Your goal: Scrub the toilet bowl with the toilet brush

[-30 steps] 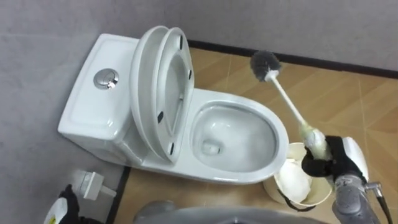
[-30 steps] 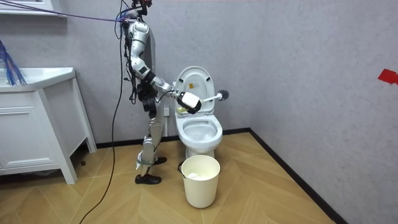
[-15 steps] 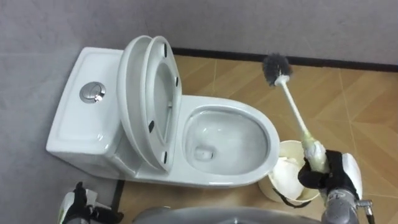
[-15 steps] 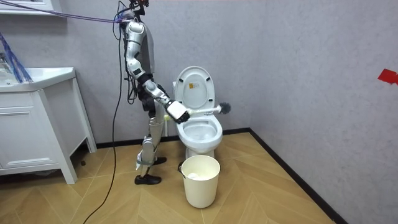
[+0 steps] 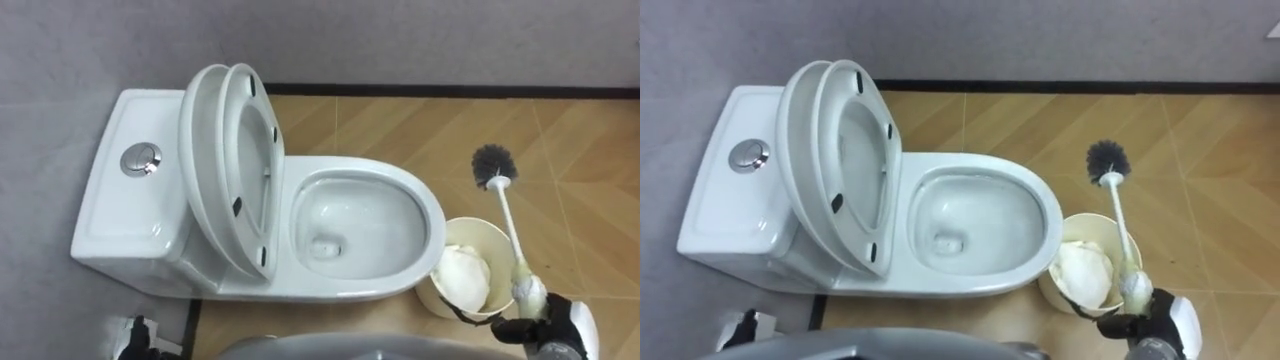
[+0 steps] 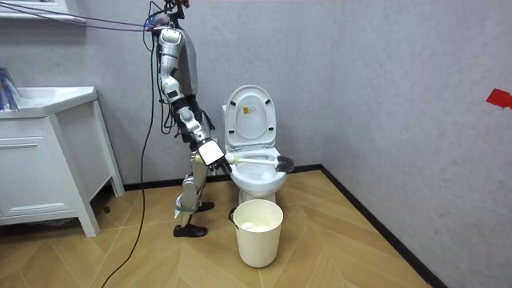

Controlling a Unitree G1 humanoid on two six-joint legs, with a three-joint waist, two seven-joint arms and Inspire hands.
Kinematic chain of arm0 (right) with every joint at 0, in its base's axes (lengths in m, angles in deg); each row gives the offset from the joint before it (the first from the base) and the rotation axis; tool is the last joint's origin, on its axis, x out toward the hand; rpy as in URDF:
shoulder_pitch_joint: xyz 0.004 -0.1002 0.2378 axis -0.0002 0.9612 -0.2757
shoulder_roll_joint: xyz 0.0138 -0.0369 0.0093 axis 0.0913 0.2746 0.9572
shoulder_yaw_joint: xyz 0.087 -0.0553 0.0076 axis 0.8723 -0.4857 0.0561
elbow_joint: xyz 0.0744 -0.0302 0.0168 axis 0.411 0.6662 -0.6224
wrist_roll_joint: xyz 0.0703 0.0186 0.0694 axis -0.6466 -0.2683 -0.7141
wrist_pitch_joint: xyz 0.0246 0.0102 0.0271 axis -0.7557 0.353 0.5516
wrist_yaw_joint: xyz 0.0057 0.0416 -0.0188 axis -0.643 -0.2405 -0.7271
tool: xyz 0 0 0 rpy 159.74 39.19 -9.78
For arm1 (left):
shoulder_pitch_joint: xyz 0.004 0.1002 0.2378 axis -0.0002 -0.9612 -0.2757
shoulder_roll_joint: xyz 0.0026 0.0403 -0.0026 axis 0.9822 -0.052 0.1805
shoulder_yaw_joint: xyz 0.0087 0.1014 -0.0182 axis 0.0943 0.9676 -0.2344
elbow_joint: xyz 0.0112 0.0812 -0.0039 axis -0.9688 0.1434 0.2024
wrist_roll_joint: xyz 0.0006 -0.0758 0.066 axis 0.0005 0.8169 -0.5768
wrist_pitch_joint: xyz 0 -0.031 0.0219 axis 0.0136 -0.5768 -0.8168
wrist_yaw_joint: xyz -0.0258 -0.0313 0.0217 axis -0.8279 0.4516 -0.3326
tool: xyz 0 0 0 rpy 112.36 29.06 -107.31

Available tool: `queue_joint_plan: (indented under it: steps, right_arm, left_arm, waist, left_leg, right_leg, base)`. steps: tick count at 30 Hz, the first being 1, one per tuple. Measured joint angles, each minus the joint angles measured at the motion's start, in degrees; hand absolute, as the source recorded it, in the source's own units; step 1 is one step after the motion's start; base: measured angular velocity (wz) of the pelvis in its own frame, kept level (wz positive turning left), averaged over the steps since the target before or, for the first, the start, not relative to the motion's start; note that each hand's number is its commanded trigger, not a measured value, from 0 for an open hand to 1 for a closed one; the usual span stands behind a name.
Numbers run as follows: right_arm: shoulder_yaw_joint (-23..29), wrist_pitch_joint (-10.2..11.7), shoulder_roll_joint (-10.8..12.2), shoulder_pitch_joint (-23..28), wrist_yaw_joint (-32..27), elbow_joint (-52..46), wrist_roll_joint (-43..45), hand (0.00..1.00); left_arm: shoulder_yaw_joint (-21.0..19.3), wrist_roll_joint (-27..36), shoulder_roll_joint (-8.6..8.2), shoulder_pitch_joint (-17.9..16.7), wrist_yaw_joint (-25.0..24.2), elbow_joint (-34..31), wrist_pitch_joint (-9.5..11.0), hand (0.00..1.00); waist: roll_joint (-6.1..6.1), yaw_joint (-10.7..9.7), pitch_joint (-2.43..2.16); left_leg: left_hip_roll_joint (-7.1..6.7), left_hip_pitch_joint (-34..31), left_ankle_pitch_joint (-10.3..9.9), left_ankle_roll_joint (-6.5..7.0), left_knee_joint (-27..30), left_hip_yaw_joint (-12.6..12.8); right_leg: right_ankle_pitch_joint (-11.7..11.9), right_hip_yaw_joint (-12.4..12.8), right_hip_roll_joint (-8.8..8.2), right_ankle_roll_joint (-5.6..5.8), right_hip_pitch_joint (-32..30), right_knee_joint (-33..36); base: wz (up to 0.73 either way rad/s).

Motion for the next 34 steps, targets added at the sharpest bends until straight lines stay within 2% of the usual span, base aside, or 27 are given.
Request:
queue_joint_plan:
  steps: [6, 11, 15, 21, 24, 30, 34]
  right_arm:
    - [0.5, -1.1, 0.1, -0.4, 2.3, 3.4, -7.4, 0.0]
    - [2.3, -1.3, 0.6, -0.3, 3.3, 6.3, -8.0, 0.0]
    - [2.3, -2.4, 1.3, -0.1, 5.3, 8.4, -6.9, 0.0]
    - [0.2, -5.3, 2.0, -0.3, 9.9, 12.3, -1.3, 0.0]
    - [-1.4, -8.1, 2.2, -0.4, 12.8, 14.0, 1.6, 0.0]
    - [-4.2, -12.4, 2.1, -0.4, 18.4, 15.1, 5.0, 0.0]
    - [-4.7, -13.6, 2.2, -0.6, 21.1, 15.1, 6.5, 0.0]
  left_arm:
    - [-1.3, 0.0, -0.41, -0.2, -2.2, 0.0, -0.9, 0.0]
    - [-1.7, -2.5, -1.07, -0.4, -3.3, -0.1, -1.0, 0.0]
    - [-2.6, -6.4, -1.68, -0.6, -4.4, -0.1, -1.9, 0.0]
    - [-2.7, -8.5, -1.72, -0.7, -5.7, 0.3, -5.6, 0.0]
    - [-2.6, -8.5, -1.82, -0.6, -6.9, 0.7, -7.6, 0.0]
    - [-1.9, -8.5, -2.02, -0.4, -9.7, 0.7, -9.3, 0.0]
    - [-1.0, -8.4, -2.17, 0.2, -10.7, 0.9, -10.1, 0.0]
  waist:
    - [0.16, 0.0, 0.07]
    - [0.38, 0.0, 0.19]
    - [0.34, 0.0, 0.15]
    - [0.26, 0.1, 0.12]
    - [0.39, 0.1, 0.19]
    - [0.56, 0.1, 0.21]
    - [0.53, 0.0, 0.2]
  left_leg:
    - [0.11, 0.7, -0.1, -0.19, -0.1, -0.2]
    - [0.12, 0.8, -0.3, -0.16, 0.0, -0.2]
    - [0.1, 0.8, -0.3, -0.14, 0.2, -0.2]
    - [0.05, 1.6, -0.3, -0.16, -0.4, 0.1]
    - [0.01, 2.3, -0.3, -0.16, -0.6, 0.2]
    - [0.03, 2.3, -0.3, -0.16, -0.5, 0.2]
    - [0.03, 2.4, -0.3, -0.15, -0.5, 0.2]
  right_leg:
    - [0.1, 0.0, 0.17, -0.09, 0.9, -0.3]
    - [0.1, -0.1, 0.15, -0.13, 1.1, -0.4]
    - [0.1, 0.1, 0.15, -0.13, 1.1, -0.3]
    - [0.1, 1.3, 0.23, -0.12, 1.2, -0.5]
    - [0.0, 1.6, 0.23, -0.07, 1.8, -0.6]
    - [0.0, 2.3, 0.32, -0.09, 1.7, -0.6]
    - [0.0, 2.4, 0.32, -0.09, 1.7, -0.6]
  base:
    - [0.02]
    - [0.0]
    - [0.0]
    - [-0.05]
    - [-0.03]
    - [-0.01]
    - [0.0]
